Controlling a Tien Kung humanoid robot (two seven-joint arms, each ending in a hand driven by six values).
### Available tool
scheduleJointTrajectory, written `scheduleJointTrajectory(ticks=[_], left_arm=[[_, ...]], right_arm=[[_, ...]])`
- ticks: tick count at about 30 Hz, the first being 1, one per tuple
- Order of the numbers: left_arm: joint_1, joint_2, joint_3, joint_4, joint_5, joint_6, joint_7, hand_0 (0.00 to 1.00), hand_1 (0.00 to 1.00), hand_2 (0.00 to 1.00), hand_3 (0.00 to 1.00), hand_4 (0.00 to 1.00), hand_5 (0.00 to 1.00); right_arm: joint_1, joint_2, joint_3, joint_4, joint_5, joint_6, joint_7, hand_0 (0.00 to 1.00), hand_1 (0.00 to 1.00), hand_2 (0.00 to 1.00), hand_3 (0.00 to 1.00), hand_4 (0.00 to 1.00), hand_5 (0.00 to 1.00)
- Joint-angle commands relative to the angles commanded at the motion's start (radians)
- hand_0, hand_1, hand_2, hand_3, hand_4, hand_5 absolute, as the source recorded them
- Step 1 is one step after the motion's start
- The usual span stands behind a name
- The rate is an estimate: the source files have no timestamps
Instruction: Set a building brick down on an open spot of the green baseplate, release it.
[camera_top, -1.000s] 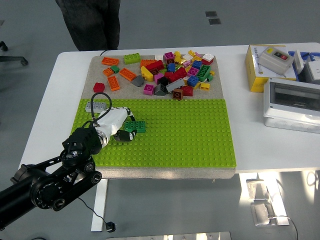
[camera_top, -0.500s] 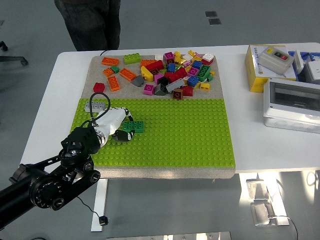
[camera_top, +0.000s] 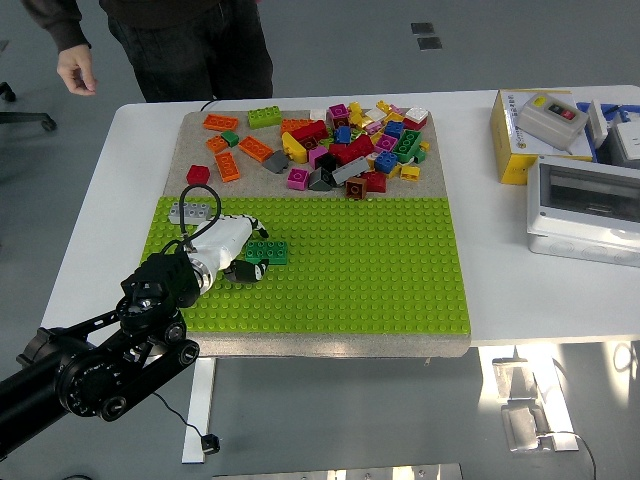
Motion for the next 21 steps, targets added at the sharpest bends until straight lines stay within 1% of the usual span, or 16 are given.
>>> scheduleJointTrajectory(ticks=[6, 9, 11, 12, 15, 16, 18, 21], left_arm=[[0.004, 0.003, -0.008, -0.007, -0.001, -0.005, 0.000, 0.998, 0.957, 0.964, 0.745, 0.626, 0.221], [0.013, 0.013, -0.028, -0.032, -0.004, -0.019, 0.004, 0.998, 0.957, 0.964, 0.745, 0.626, 0.221], [0.021, 0.024, -0.048, -0.059, -0.011, -0.032, 0.010, 0.997, 0.960, 0.967, 0.757, 0.639, 0.235], [0.029, 0.034, -0.067, -0.084, -0.017, -0.041, 0.016, 0.997, 0.960, 0.967, 0.757, 0.639, 0.235], [0.047, 0.057, -0.110, -0.137, -0.021, -0.057, 0.030, 0.997, 0.960, 0.967, 0.757, 0.639, 0.235], [0.054, 0.064, -0.123, -0.156, -0.021, -0.062, 0.034, 0.992, 0.956, 0.959, 0.728, 0.656, 0.274], [0.071, 0.082, -0.152, -0.204, -0.021, -0.071, 0.044, 0.992, 0.956, 0.959, 0.728, 0.656, 0.274], [0.081, 0.094, -0.163, -0.253, -0.025, -0.075, 0.048, 0.992, 0.956, 0.959, 0.728, 0.656, 0.274]], right_arm=[[0.000, 0.000, 0.002, 0.000, -0.003, 0.000, 0.000, 0.686, 0.631, 0.607, 0.681, 0.512, 0.998], [-0.001, -0.001, 0.003, 0.000, -0.002, -0.001, 0.000, 0.686, 0.631, 0.607, 0.681, 0.512, 0.998], [-0.002, -0.002, 0.005, 0.000, -0.002, -0.001, 0.000, 0.685, 0.631, 0.606, 0.681, 0.513, 0.998], [-0.002, -0.003, 0.006, 0.000, -0.003, -0.001, 0.000, 0.685, 0.631, 0.606, 0.681, 0.513, 0.998], [-0.004, -0.004, 0.009, 0.000, -0.004, -0.002, 0.000, 0.685, 0.631, 0.606, 0.681, 0.513, 0.998], [-0.004, -0.004, 0.010, 0.000, -0.005, -0.002, 0.000, 0.684, 0.631, 0.604, 0.676, 0.513, 0.998], [-0.005, -0.005, 0.015, 0.000, -0.010, -0.002, 0.000, 0.684, 0.631, 0.604, 0.676, 0.513, 0.998], [-0.006, -0.005, 0.022, 0.000, -0.018, -0.001, -0.002, 0.684, 0.631, 0.604, 0.676, 0.513, 0.998]])
